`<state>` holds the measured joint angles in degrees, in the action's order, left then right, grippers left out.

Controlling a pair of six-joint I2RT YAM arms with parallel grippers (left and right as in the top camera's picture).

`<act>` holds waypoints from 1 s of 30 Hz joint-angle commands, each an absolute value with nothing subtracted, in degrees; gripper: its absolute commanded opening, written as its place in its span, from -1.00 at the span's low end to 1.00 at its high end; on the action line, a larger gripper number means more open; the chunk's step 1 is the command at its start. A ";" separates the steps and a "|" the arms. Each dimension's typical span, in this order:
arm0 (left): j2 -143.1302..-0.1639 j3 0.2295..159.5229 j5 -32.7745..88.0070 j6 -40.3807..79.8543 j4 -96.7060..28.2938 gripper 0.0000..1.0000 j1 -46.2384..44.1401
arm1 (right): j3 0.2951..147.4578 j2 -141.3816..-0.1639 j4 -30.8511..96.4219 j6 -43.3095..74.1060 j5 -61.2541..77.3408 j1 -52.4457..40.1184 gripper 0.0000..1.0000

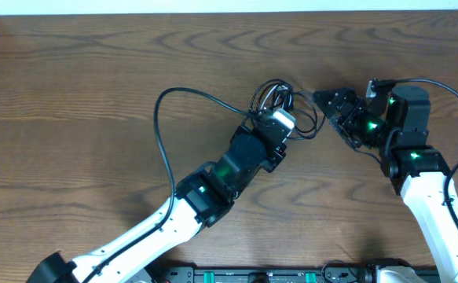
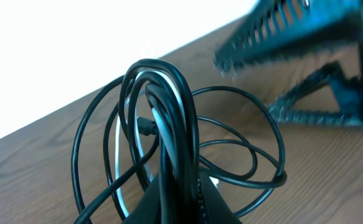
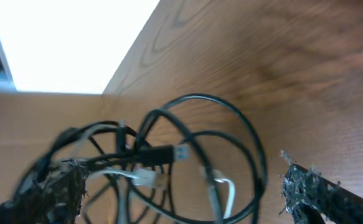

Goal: Untangle cables

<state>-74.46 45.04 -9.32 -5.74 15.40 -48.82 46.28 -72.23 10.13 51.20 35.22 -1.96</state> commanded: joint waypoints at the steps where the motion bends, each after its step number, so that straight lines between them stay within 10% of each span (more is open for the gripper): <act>1: -71.70 46.00 -9.47 -3.92 15.99 -0.85 -48.56 | 46.92 -72.01 10.26 41.60 39.94 -1.45 0.98; 12: -70.89 46.00 -3.09 -3.92 26.79 -0.85 -48.51 | 46.76 -72.03 12.99 20.82 39.40 -1.83 0.99; 30: -54.43 46.00 1.91 -4.64 23.18 -0.85 -37.91 | 46.74 -72.03 28.42 25.58 6.09 -1.80 0.99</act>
